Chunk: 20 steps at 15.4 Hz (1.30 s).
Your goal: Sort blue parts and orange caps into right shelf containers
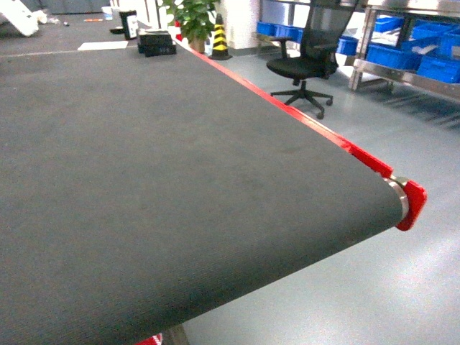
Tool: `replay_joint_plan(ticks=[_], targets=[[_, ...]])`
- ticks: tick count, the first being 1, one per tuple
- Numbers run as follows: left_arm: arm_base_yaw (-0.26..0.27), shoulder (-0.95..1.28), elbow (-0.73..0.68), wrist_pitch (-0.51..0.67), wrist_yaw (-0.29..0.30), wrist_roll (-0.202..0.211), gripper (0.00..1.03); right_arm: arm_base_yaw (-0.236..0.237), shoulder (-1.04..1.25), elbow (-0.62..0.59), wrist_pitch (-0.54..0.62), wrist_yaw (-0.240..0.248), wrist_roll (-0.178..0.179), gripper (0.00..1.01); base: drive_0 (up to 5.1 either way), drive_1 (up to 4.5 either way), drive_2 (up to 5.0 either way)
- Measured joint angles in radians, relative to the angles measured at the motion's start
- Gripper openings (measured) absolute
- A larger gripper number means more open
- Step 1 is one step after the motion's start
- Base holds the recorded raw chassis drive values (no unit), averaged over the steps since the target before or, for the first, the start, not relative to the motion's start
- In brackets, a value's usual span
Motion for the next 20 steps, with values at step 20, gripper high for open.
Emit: replay_joint_plan(ticks=[20], targets=[[0.000,0.000,0.000,0.000,0.000,0.000,0.43,0.000,0.000,0.000,0.000,0.000,0.000,0.45,-1.6,-1.62,-1.6]])
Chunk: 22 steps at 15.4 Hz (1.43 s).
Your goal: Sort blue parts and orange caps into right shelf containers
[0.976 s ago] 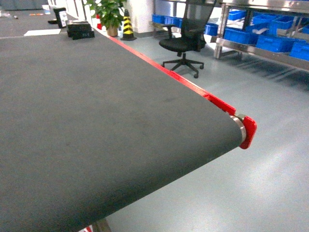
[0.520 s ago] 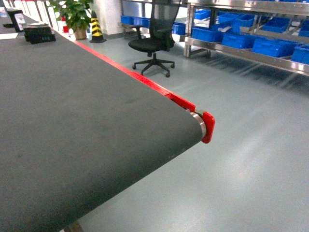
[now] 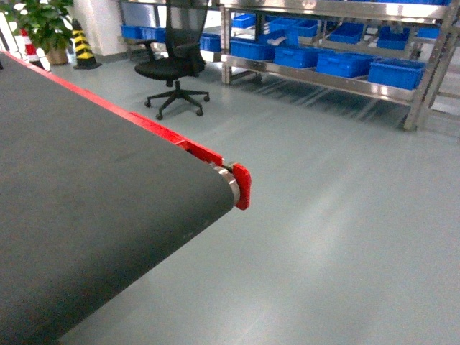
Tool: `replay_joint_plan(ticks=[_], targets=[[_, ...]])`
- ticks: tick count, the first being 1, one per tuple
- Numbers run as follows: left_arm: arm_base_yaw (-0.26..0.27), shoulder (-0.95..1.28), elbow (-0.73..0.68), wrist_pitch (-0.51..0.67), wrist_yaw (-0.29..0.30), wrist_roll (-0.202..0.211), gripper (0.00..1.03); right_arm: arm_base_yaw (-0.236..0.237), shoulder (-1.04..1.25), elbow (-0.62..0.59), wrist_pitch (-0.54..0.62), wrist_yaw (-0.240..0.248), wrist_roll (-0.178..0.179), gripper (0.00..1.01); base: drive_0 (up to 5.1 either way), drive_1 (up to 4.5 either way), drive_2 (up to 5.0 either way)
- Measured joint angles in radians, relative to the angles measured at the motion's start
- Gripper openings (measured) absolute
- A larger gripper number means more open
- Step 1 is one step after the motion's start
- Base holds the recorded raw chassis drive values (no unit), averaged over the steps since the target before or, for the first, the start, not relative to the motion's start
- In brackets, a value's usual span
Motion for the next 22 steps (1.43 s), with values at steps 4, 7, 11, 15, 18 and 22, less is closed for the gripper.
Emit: replay_joint_plan(ticks=[4,7,11,15,18,22], targets=[[0.000,0.000,0.000,0.000,0.000,0.000,0.43,0.000,0.000,0.000,0.000,0.000,0.000,0.45,-1.6,-1.62,-1.6],[0.000,0.000,0.000,0.000,0.000,0.000,0.43,0.000,0.000,0.000,0.000,0.000,0.000,0.45,-1.6,-1.63,-1.6],[0.000,0.000,0.000,0.000,0.000,0.000,0.43,0.000,0.000,0.000,0.000,0.000,0.000,0.45,-1.6,-1.63,-1.6],[0.000,0.000,0.000,0.000,0.000,0.000,0.43,0.000,0.000,0.000,0.000,0.000,0.000,0.45,-1.5,-1.54,-1.5],[0.000,0.000,0.000,0.000,0.000,0.000,0.43,0.000,0.000,0.000,0.000,0.000,0.000,0.45,-1.5,-1.51,-1.5],[0.000,0.000,0.000,0.000,0.000,0.000,0.43,0.000,0.000,0.000,0.000,0.000,0.000,0.45,-1.6,-1.57,-1.6]])
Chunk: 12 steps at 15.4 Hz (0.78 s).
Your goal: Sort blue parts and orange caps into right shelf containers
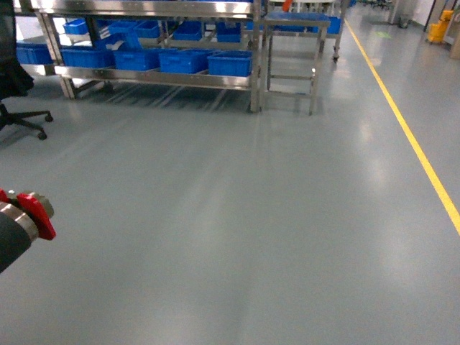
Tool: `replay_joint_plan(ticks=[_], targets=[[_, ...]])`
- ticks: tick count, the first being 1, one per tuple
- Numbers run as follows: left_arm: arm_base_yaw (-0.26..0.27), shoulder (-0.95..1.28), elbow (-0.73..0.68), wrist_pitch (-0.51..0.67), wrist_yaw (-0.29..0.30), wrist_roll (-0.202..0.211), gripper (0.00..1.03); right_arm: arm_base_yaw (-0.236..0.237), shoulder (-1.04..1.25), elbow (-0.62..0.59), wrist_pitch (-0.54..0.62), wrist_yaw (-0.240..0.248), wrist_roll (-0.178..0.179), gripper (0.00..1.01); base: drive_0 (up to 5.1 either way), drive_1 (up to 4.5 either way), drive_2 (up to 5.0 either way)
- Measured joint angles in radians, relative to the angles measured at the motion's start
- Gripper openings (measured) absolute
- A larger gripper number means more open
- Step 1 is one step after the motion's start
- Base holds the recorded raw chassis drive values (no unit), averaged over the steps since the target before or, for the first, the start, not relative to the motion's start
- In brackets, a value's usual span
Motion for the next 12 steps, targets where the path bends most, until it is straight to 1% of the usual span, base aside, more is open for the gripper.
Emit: replay_joint_plan(ticks=[12], targets=[[0.000,0.000,0.000,0.000,0.000,0.000,0.43,0.000,0.000,0.000,0.000,0.000,0.000,0.45,-1.5,-1.55,-1.5]])
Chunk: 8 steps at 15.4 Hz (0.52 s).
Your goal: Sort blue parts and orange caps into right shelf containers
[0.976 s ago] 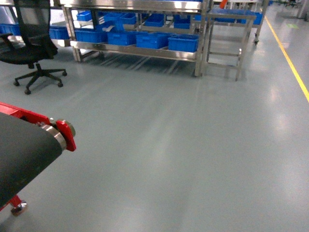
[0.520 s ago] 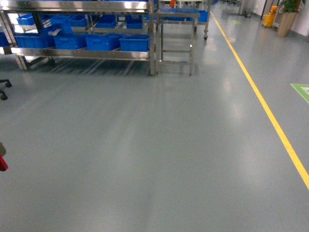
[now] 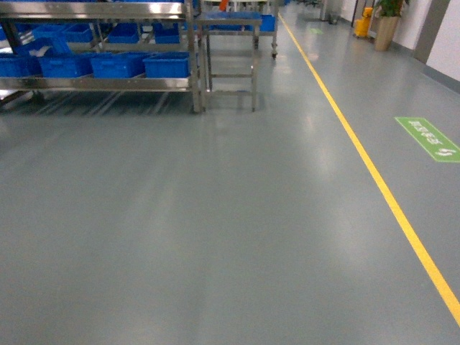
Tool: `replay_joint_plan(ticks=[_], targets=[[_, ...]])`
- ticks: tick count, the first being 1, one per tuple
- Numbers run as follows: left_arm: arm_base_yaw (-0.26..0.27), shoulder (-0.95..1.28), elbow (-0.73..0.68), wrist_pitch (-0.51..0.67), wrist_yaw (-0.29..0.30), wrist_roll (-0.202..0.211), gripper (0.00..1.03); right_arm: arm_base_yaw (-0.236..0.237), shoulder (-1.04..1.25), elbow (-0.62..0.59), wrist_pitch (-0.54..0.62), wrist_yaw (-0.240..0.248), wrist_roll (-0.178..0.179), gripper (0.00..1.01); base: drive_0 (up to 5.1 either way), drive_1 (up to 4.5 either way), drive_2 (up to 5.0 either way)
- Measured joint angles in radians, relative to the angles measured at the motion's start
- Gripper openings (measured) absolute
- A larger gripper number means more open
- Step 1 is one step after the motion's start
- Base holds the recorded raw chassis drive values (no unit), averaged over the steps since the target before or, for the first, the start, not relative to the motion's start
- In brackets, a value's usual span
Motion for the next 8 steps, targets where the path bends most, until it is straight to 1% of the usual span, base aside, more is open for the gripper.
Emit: replay_joint_plan(ticks=[2,8], targets=[[0.000,0.000,0.000,0.000,0.001,0.000,0.43,0.000,0.000,0.000,0.000,0.000,0.000,0.45,-0.6,-0.62,-0.6],[0.000,0.000,0.000,0.001,0.000,0.000,0.43,0.000,0.000,0.000,0.000,0.000,0.000,0.45,0.0,4.30,-4.3]])
